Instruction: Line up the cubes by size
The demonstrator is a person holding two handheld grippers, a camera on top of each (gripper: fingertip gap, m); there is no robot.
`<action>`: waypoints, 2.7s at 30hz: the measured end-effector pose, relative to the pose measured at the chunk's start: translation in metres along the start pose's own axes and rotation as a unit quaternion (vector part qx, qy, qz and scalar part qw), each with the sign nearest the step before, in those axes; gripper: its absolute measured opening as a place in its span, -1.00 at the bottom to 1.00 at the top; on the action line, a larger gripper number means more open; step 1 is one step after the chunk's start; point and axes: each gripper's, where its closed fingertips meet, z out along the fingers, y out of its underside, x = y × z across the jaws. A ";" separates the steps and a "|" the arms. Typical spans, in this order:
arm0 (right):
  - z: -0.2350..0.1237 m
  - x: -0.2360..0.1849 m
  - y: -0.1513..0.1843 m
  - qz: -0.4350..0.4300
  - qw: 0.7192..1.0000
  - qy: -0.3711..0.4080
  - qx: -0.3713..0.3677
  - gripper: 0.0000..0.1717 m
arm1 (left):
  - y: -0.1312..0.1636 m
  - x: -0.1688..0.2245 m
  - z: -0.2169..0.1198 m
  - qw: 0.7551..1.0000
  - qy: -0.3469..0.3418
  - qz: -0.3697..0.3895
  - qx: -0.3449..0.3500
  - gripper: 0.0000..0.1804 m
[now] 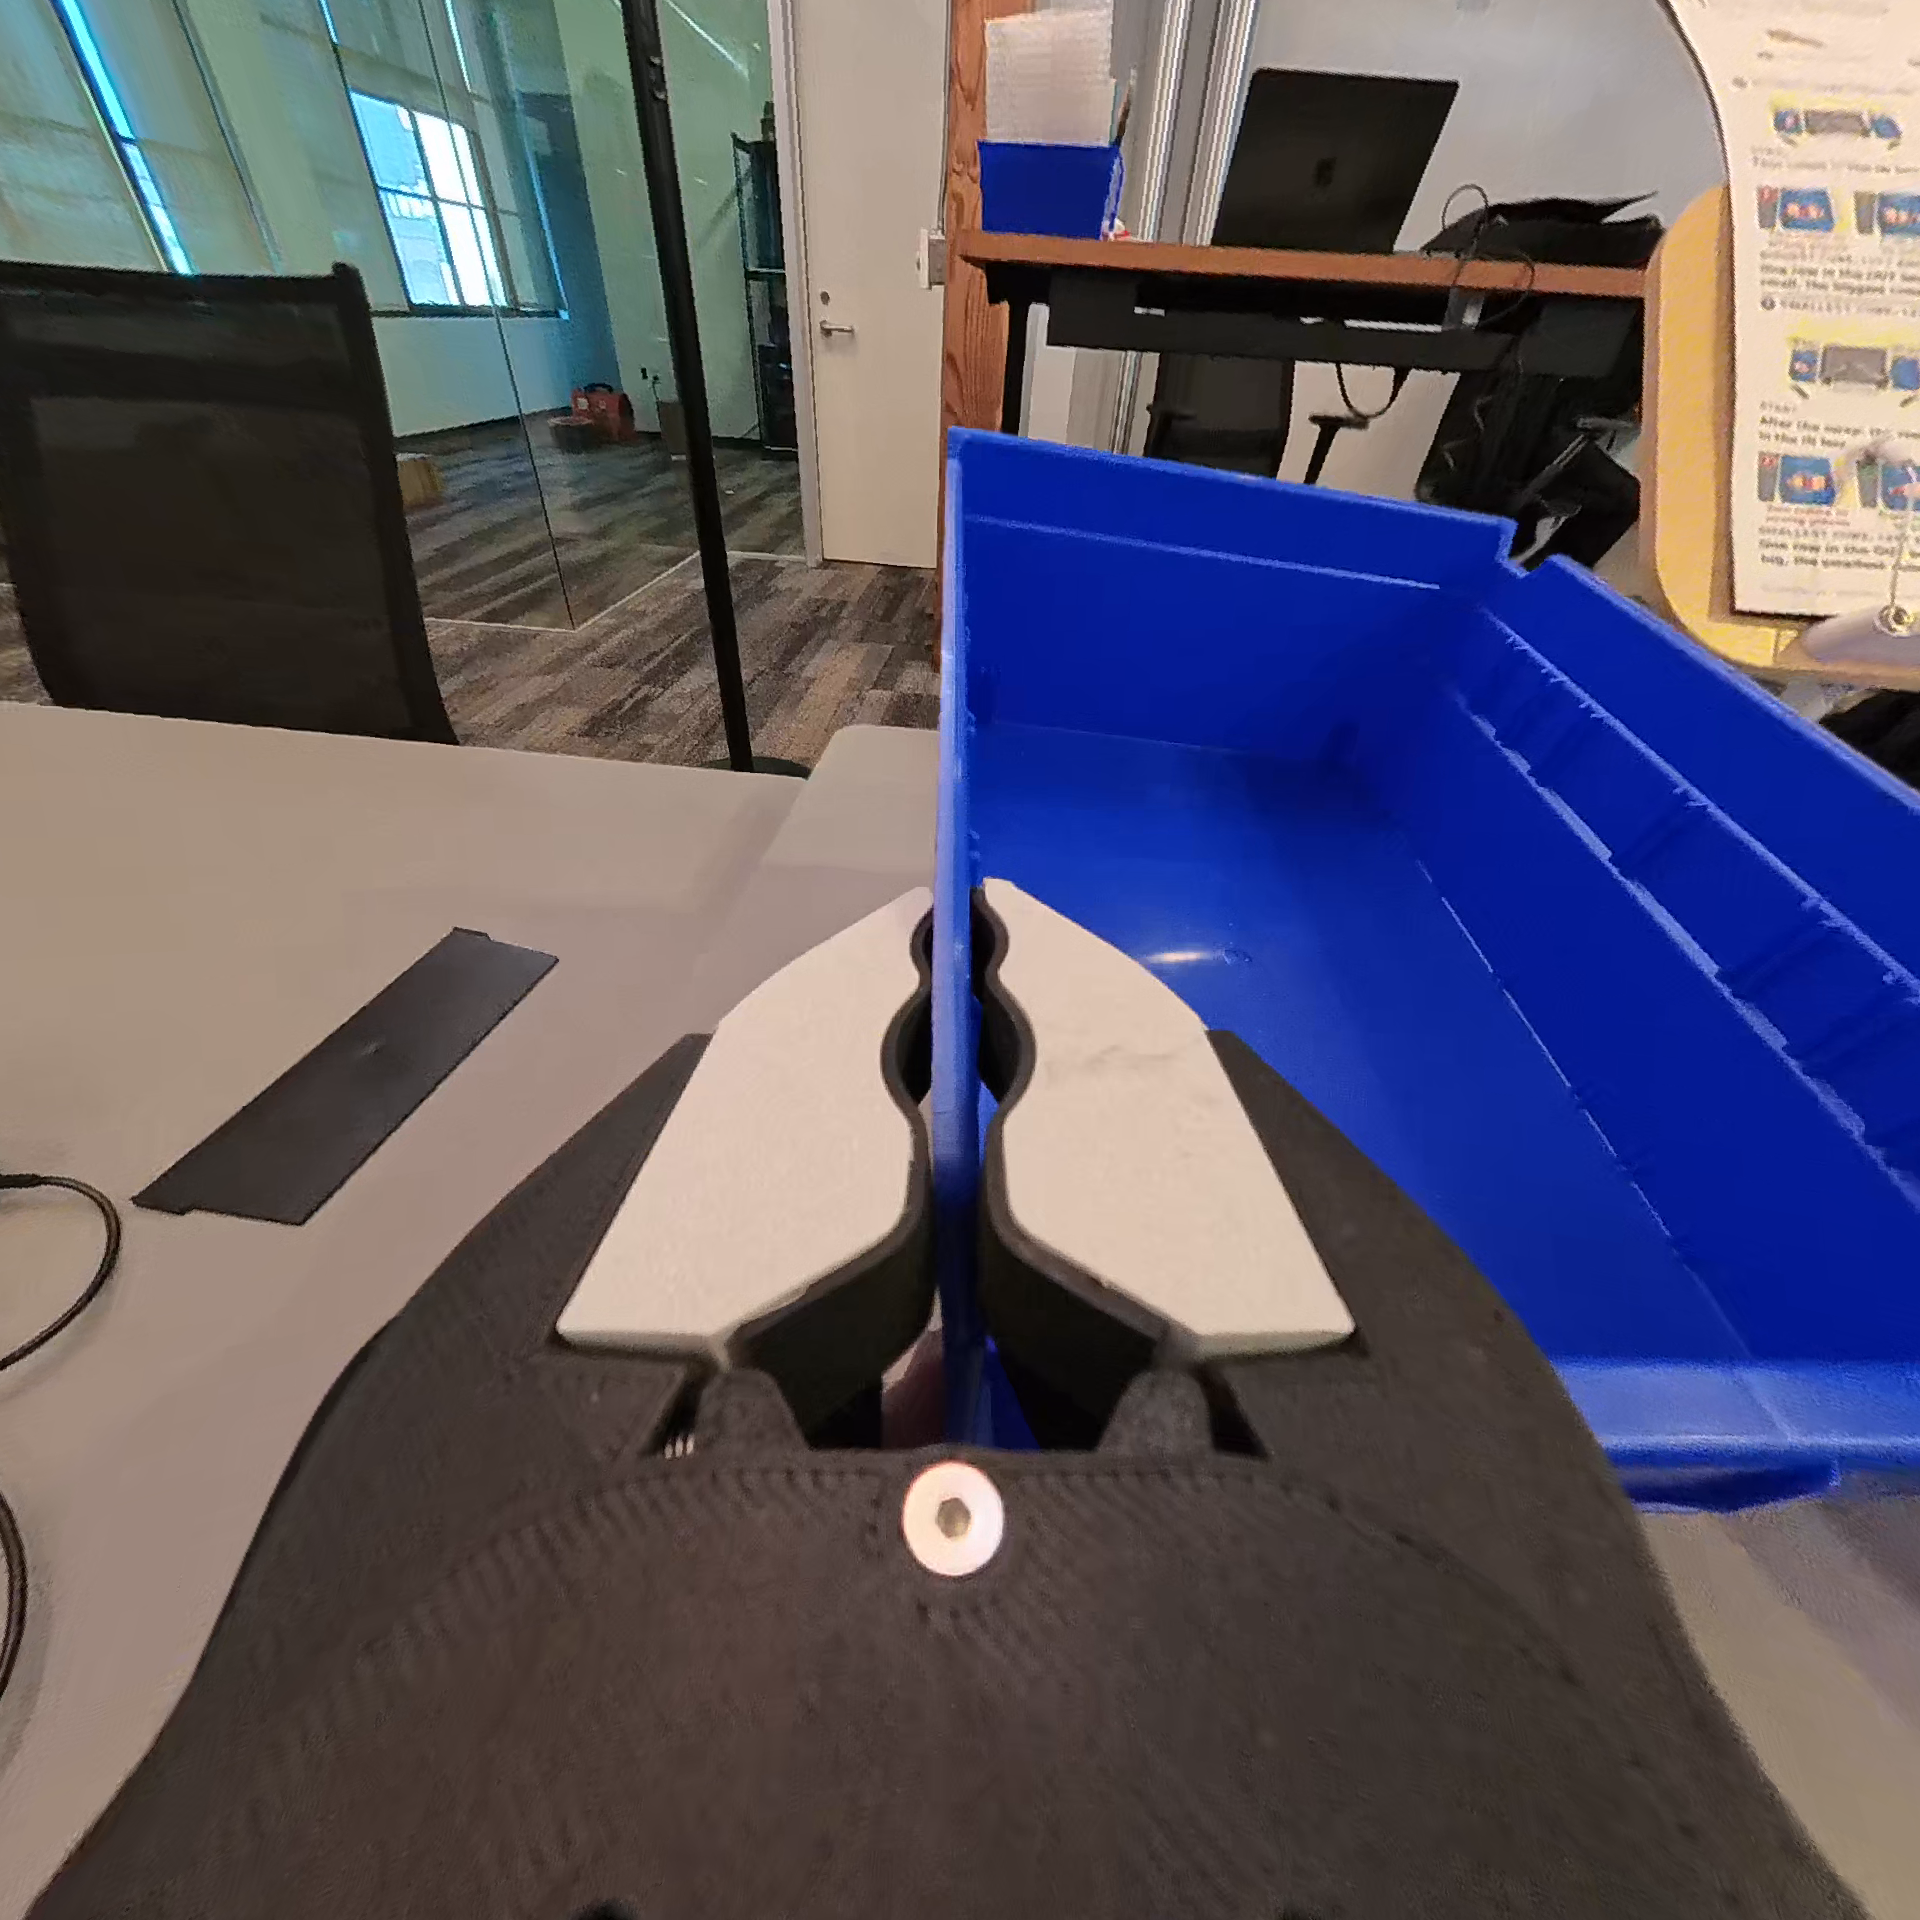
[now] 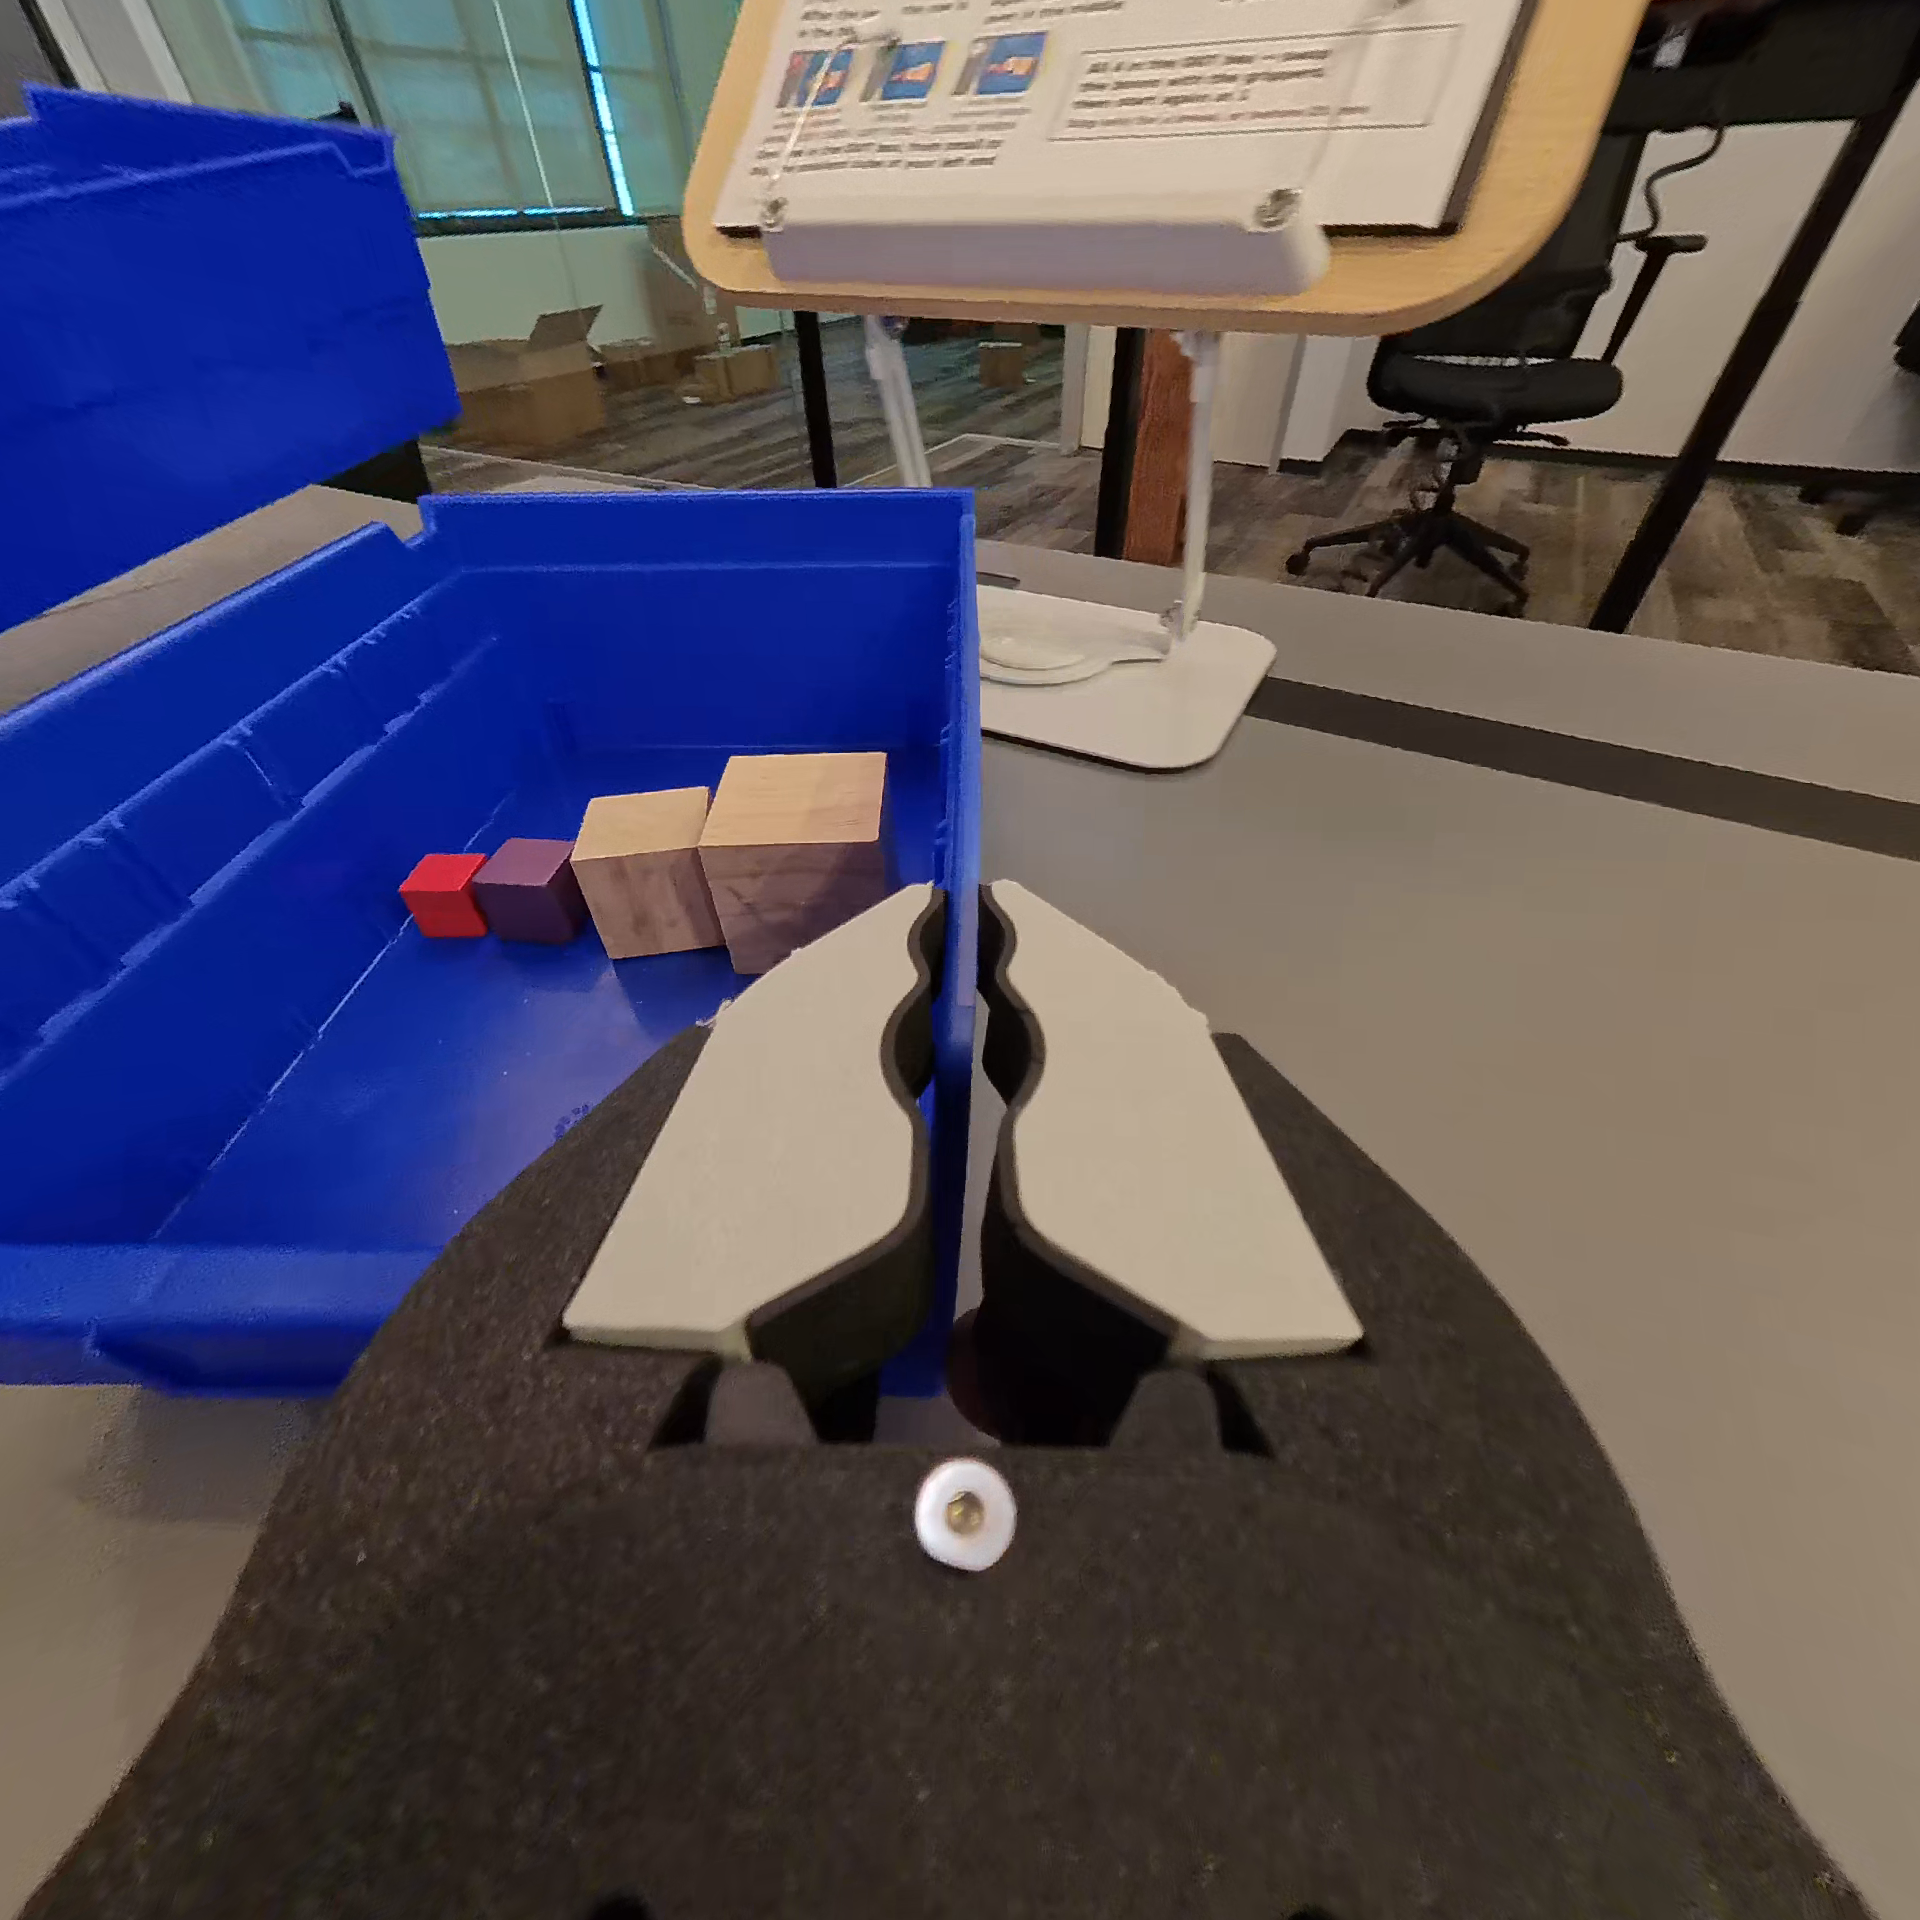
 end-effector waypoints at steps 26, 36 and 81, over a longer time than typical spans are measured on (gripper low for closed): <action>0.136 -0.135 -0.022 0.003 0.998 -0.059 -0.009 -0.50 | -0.031 -0.024 -0.016 0.998 0.001 -0.034 0.045 -0.98; 0.031 -0.088 -0.045 0.006 0.996 -0.087 0.026 -0.44 | -0.068 0.075 -0.022 0.990 0.125 0.002 0.058 -0.97; -0.179 0.014 0.011 0.063 0.998 0.009 0.003 0.02 | 0.109 0.513 -0.016 0.918 0.377 0.043 -0.119 -0.98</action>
